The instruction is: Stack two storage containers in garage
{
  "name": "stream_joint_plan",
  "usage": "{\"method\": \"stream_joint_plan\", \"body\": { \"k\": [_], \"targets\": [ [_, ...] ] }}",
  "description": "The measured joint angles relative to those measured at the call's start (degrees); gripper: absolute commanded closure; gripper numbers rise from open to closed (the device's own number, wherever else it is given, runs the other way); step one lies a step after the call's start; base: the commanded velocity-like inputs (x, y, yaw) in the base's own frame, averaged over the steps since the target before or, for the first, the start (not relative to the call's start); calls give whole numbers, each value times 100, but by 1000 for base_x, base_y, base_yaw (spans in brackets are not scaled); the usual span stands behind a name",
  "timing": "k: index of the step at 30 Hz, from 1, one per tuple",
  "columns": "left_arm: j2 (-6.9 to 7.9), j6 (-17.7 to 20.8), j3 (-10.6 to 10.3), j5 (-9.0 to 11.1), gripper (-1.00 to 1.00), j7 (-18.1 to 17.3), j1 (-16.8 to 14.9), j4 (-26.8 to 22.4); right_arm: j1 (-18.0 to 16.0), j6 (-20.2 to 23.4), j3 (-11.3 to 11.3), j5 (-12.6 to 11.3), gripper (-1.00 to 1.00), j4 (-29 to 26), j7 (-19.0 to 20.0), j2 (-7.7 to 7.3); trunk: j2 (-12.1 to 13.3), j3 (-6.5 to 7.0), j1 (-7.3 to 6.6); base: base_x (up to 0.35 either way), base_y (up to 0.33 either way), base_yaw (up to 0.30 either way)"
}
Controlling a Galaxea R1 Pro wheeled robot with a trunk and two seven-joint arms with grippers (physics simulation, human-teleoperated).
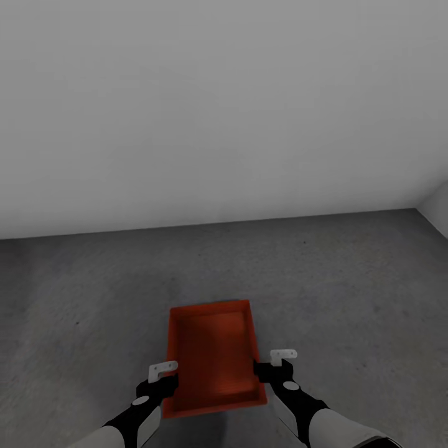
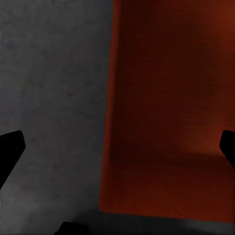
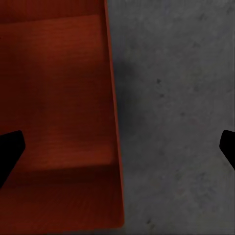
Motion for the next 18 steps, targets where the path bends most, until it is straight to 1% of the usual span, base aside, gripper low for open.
{"method": "stream_joint_plan", "body": {
  "k": [18],
  "targets": [
    [0, 2, 0, 0, -100, 0, 0, 0, 0, 0, 0, 0, -100, 2, 0, 0, 722, 323, -395, 0, 0, 0]
  ]
}}
